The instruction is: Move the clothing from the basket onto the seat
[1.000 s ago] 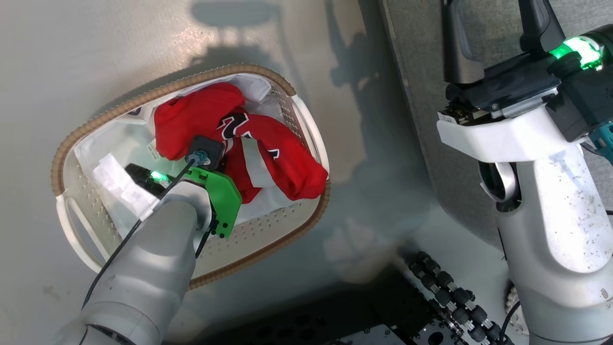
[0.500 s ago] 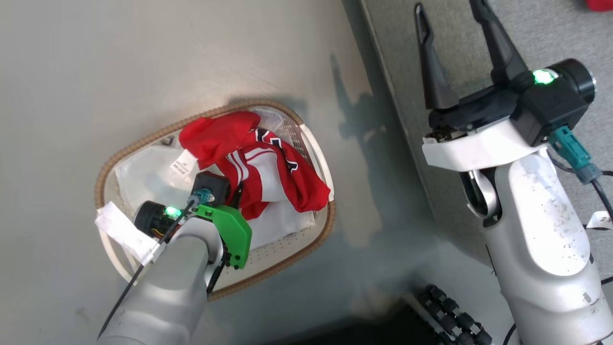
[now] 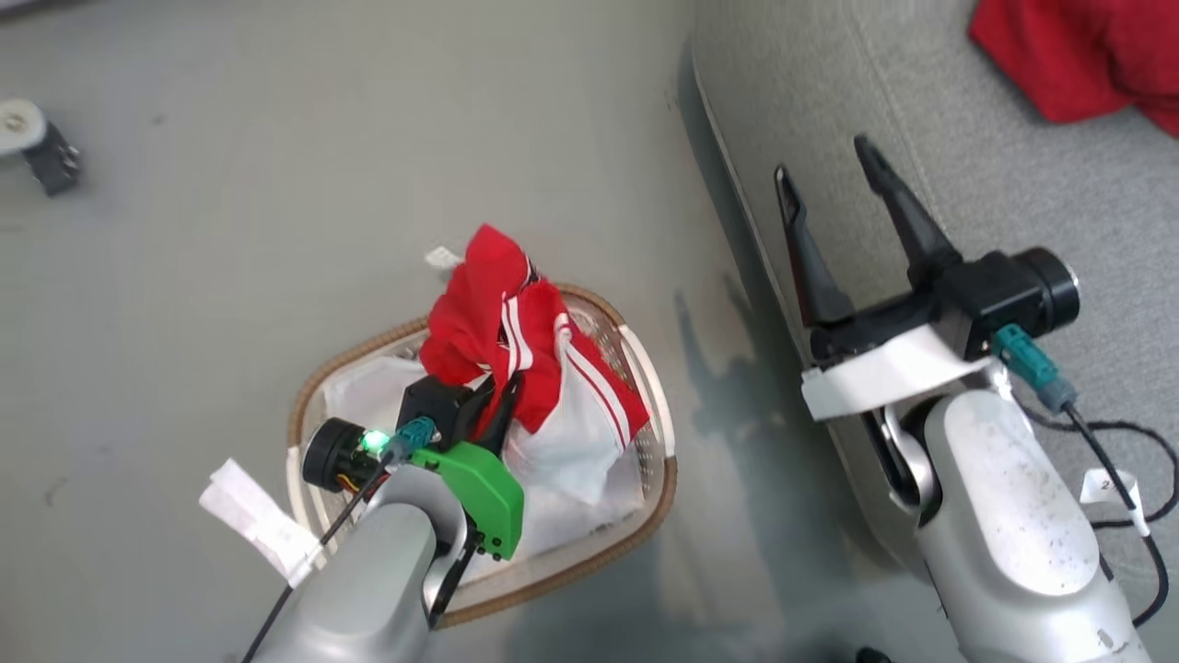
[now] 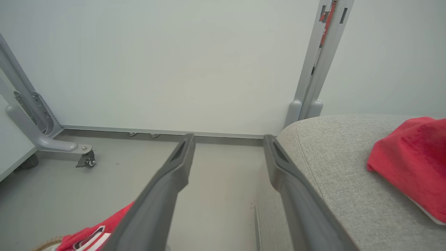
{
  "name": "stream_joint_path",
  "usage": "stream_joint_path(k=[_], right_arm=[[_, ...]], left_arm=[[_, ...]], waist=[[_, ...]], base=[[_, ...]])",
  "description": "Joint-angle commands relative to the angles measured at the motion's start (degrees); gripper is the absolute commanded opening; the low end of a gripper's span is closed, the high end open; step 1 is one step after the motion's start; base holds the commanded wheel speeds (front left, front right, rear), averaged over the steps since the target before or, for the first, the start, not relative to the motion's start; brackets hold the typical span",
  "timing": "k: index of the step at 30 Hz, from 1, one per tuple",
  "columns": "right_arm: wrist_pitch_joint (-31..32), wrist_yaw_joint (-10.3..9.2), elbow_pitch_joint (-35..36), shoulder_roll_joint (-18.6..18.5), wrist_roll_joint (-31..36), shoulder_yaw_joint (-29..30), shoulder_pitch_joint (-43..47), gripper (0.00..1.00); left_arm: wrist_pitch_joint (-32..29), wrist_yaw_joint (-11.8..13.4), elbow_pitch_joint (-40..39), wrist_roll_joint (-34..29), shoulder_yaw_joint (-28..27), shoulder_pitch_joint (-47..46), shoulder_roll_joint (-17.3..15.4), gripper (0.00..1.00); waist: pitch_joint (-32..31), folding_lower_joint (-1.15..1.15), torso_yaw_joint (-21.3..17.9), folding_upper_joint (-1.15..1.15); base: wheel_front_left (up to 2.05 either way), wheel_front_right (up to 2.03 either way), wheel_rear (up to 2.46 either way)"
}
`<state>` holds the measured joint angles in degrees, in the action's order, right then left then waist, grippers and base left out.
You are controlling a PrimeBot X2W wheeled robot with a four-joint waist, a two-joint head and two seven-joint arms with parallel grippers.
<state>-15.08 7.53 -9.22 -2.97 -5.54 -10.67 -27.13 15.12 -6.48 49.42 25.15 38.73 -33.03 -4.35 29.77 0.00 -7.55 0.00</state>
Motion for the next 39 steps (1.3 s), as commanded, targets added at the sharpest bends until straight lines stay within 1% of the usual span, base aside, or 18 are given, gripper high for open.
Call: stream_joint_path(k=[1, 9, 19, 22, 25, 27, 34, 39], right_arm=[[-0.13, -0.08, -0.48, -0.38, -0.34, -0.14, 1.75, 1.00], [-0.13, -0.08, -2.75, -0.68, -0.59, -1.02, 7.31, 1.00], [-0.13, -0.08, -4.72, -0.55, -1.12, -3.13, 12.11, 1.00], [-0.13, -0.08, -5.15, -0.96, -0.83, -4.60, 12.91, 1.00], [-0.13, -0.08, -5.16, -1.72, -0.32, -7.31, 12.98, 1.00], [-0.13, -0.08, -4.64, -2.56, -0.22, -9.56, 12.16, 1.00], [-0.13, -0.08, -3.75, -6.28, 2.25, -18.36, 5.75, 1.00], [-0.14, -0.08, -8.23, -7.22, 2.05, -24.34, -0.15, 1.00]], left_arm=[[0.02, 0.21, -1.86, -0.77, -1.10, 1.97, -0.33, 0.00], [0.03, -0.44, -16.05, -4.80, -9.92, 9.00, -0.18, 0.00], [0.04, -0.98, -29.36, -8.61, -15.69, 11.40, 0.76, 0.00], [0.04, -1.04, -32.51, -9.39, -16.17, 11.73, 0.89, 0.00], [0.04, -1.03, -34.72, -9.93, -16.35, 12.08, 1.01, 0.00], [0.04, -1.05, -35.54, -9.06, -16.19, 12.49, 1.12, 0.00], [0.04, -1.09, -36.17, -8.86, -14.05, 12.64, 1.27, 0.00], [0.04, -1.09, -36.51, -8.36, -11.60, 12.25, 1.33, 0.00]], waist=[[-7.14, 0.00, 3.48, 0.00], [-14.97, 0.00, 5.35, 0.00], [-20.61, 0.00, 6.16, 0.00], [-21.44, 0.00, 6.35, 0.00], [-21.97, 0.00, 6.62, 0.00], [-22.15, 0.00, 6.84, 0.00], [-22.37, 0.00, 7.64, 0.00], [-22.79, 0.00, 8.86, 0.00]], base=[[0.00, 0.00, 0.00], [0.00, 0.00, 0.00], [0.00, 0.00, 0.00], [0.00, 0.00, 0.00], [0.00, 0.00, 0.00], [0.00, 0.00, 0.00], [0.00, 0.00, 0.00], [0.00, 0.00, 0.00]])
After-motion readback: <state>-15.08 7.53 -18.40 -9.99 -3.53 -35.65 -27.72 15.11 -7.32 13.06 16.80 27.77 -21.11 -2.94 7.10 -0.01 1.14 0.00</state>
